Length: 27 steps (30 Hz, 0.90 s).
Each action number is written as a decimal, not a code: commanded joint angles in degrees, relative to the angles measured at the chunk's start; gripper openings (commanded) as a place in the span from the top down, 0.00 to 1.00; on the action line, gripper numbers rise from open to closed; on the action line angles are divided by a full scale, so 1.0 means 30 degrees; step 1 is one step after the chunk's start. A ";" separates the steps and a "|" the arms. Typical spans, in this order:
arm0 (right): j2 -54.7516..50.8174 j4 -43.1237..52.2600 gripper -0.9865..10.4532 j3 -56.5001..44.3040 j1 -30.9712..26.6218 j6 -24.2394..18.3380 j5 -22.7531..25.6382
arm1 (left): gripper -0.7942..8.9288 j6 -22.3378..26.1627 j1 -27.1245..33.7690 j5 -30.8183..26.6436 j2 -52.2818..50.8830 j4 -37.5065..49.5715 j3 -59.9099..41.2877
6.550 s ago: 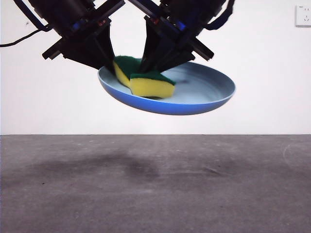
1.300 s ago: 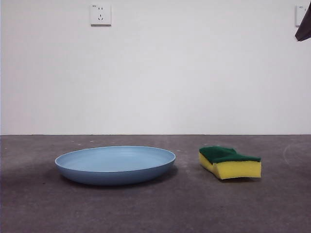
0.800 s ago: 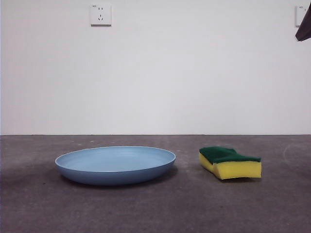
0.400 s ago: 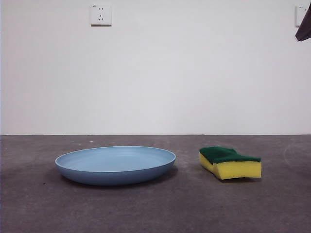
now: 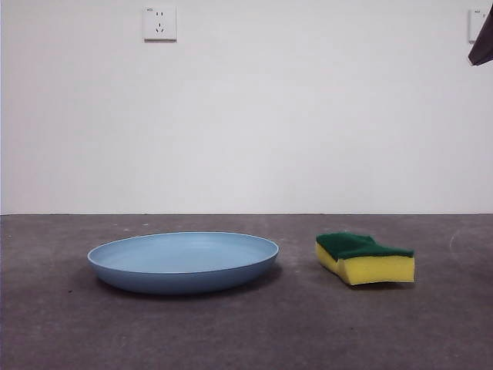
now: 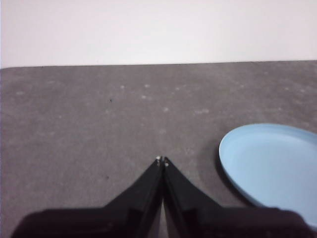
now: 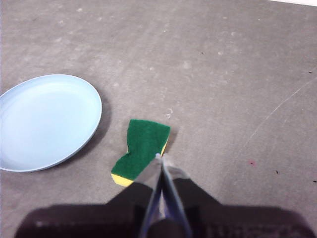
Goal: Pick up the plate,pick up the cloth,clean the plate with the cloth
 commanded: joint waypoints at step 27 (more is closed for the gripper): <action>-0.0015 0.0087 0.91 -0.0109 0.0015 0.0182 0.0000 | 0.92 0.0248 0.0066 -0.0073 -0.1260 -0.1814 -0.0488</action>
